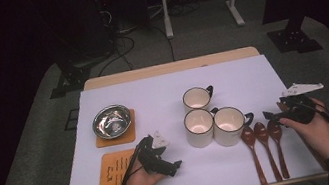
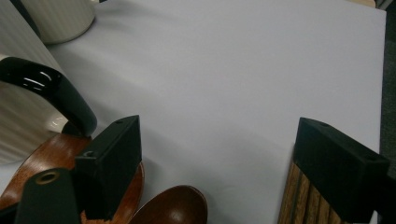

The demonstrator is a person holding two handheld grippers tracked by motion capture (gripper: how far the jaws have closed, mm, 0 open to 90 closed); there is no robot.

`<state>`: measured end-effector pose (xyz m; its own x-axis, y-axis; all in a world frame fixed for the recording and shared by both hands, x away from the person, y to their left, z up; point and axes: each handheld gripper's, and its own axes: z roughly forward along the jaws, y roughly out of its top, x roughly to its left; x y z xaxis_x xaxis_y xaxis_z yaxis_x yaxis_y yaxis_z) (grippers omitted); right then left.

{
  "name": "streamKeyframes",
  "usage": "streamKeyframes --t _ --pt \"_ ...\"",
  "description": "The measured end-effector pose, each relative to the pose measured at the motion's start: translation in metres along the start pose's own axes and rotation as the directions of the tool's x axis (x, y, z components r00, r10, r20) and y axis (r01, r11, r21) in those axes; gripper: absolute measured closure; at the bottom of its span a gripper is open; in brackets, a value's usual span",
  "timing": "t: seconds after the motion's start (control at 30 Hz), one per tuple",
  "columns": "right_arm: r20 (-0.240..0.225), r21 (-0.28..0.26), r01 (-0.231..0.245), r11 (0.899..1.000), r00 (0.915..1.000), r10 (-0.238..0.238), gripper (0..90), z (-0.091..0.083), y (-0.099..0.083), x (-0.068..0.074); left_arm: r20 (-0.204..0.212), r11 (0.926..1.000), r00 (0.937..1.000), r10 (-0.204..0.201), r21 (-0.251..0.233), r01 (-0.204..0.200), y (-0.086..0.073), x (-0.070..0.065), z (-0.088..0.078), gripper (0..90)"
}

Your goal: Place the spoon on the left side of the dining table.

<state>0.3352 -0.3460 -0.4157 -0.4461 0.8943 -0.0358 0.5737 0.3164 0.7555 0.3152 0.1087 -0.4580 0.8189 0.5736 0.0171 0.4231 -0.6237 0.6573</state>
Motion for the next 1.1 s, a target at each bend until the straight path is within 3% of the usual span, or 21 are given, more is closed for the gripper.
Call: streamKeyframes --t 1.1 --pt "0.002 0.019 -0.021 1.000 0.9998 0.021 14.5 -0.022 -0.019 0.015 0.000 1.0000 1.0000 0.002 0.002 -0.002 0.000 0.000 0.000 1.8"
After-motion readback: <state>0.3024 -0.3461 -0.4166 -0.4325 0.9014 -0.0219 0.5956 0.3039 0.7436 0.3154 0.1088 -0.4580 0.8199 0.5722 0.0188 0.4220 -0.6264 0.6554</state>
